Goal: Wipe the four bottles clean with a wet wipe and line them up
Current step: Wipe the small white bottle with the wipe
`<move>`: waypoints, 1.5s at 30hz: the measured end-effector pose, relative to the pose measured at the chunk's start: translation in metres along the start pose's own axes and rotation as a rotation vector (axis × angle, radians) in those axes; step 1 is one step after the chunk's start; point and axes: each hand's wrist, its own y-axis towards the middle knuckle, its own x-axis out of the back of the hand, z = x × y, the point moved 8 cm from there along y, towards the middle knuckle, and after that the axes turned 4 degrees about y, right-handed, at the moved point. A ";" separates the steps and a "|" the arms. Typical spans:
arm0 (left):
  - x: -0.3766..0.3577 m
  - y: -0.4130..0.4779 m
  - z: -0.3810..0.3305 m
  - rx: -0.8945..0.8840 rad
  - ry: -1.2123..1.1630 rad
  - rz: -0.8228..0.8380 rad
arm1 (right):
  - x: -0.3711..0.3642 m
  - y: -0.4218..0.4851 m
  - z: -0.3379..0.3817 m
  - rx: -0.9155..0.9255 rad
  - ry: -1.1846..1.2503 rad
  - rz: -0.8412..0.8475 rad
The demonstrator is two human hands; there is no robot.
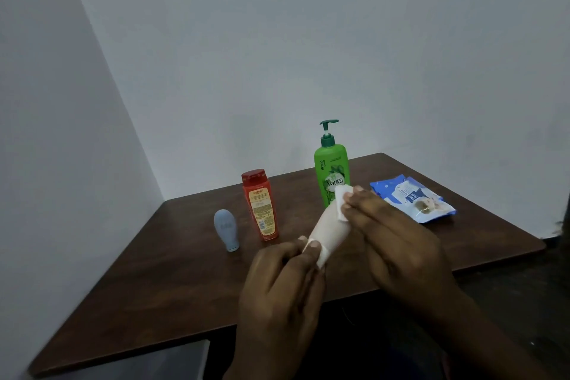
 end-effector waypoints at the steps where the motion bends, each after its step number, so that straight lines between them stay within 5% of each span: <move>1: -0.002 -0.002 0.001 -0.009 -0.014 -0.002 | -0.001 -0.002 0.010 0.042 -0.008 0.002; 5: -0.006 -0.013 0.008 -0.036 -0.024 -0.015 | -0.016 -0.010 0.046 0.268 0.012 0.090; 8: -0.005 -0.025 0.020 0.053 -0.079 0.002 | -0.023 -0.010 -0.004 0.061 0.014 0.128; 11: -0.013 -0.038 0.045 0.316 -0.175 0.090 | -0.019 -0.014 -0.047 -0.230 0.045 0.073; 15: -0.041 -0.055 0.089 0.895 -0.539 0.082 | -0.009 -0.015 -0.062 -0.437 0.167 -0.068; 20: -0.081 -0.044 0.118 1.134 -0.833 0.016 | 0.002 -0.016 -0.068 -0.462 0.190 -0.175; 24: -0.136 -0.037 0.140 1.249 -0.773 0.212 | 0.013 -0.019 -0.079 -0.518 0.233 -0.253; 32: -0.208 -0.005 0.185 0.936 -0.242 0.483 | 0.003 -0.035 -0.104 -0.690 0.334 -0.267; 38: -0.228 -0.005 0.208 0.954 -0.139 0.523 | -0.019 -0.047 -0.127 -0.849 0.573 -0.220; 45: -0.237 -0.014 0.211 0.962 -0.078 0.529 | -0.109 -0.070 -0.187 -1.194 0.716 0.305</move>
